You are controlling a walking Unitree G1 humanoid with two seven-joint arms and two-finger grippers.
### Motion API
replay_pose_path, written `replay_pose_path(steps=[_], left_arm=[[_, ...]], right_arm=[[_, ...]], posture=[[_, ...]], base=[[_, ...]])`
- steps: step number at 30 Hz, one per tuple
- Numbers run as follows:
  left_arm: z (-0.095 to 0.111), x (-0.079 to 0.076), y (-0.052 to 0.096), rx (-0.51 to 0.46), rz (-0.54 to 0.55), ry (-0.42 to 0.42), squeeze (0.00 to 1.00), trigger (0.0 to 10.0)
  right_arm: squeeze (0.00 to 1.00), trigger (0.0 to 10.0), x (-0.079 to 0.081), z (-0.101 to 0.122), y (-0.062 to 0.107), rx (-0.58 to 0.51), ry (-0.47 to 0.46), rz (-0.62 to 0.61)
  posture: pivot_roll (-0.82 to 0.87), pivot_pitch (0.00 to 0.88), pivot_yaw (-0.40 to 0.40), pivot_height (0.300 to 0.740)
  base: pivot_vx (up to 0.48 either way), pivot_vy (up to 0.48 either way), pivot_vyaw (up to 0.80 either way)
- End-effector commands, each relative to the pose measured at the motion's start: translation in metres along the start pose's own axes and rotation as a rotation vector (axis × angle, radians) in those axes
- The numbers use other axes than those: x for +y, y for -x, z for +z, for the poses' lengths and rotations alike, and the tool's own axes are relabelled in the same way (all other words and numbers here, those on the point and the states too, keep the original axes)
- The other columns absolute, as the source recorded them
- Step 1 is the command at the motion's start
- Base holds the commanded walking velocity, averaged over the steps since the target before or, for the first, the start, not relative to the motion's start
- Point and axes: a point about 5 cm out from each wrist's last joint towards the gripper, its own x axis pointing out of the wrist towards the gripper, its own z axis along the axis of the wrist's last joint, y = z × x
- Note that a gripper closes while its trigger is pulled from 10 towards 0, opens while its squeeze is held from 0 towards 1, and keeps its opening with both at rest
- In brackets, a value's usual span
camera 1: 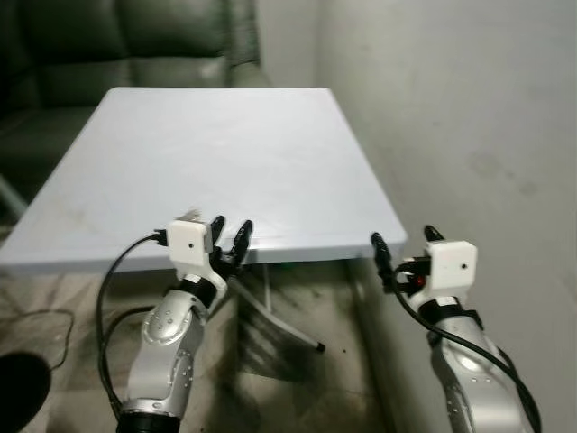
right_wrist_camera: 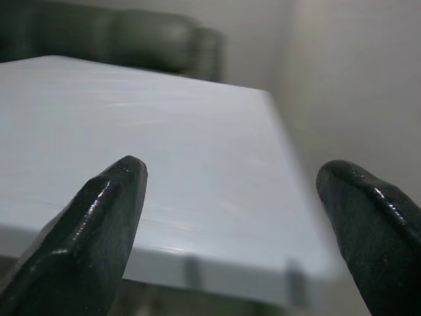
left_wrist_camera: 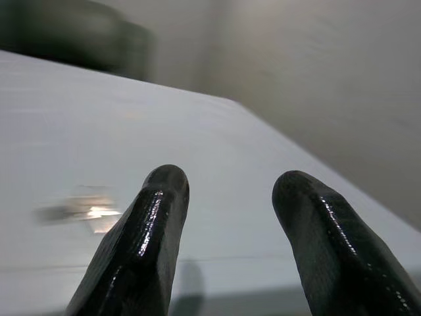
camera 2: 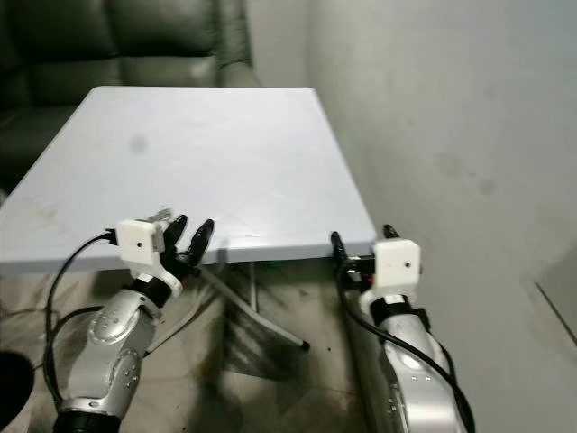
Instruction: Hang keys on a hook
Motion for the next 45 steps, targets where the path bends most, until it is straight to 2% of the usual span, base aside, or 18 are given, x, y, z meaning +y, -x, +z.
replay_pose_path(steps=[1, 6, 8, 17, 45], left_arm=[[0.001, 0.010, -0.001, 0.012, 0.037, -0.008, 0.00, 10.0], [0.006, 0.013, -0.006, 0.002, 0.046, -0.009, 0.00, 10.0], [0.006, 0.013, -0.007, 0.003, 0.044, -0.005, 0.00, 10.0], [0.005, 0.011, -0.010, 0.012, 0.029, -0.003, 0.00, 10.0], [0.009, 0.013, -0.014, 0.002, 0.031, -0.002, 0.00, 10.0]], right_arm=[[0.00, 10.0, 0.004, 0.005, -0.004, -0.021, -0.007, 0.020], [0.00, 10.0, 0.002, 0.008, -0.005, -0.035, -0.013, 0.011], [0.00, 10.0, 0.001, 0.007, -0.004, -0.041, -0.042, 0.002], [0.00, 10.0, 0.003, 0.007, -0.004, -0.045, -0.057, 0.007], [0.00, 10.0, 0.008, 0.004, -0.004, -0.035, -0.065, 0.023]], posture=[[-0.15, 0.022, -0.042, 0.724], [-0.16, 0.020, -0.040, 0.724], [-0.16, 0.020, -0.038, 0.724], [-0.16, 0.020, -0.036, 0.724], [-0.15, 0.016, -0.035, 0.724]], base=[[0.000, 0.000, 0.80], [0.000, 0.000, 0.80], [0.000, 0.000, 0.00], [0.000, 0.027, 0.00], [0.000, 0.455, 0.00]])
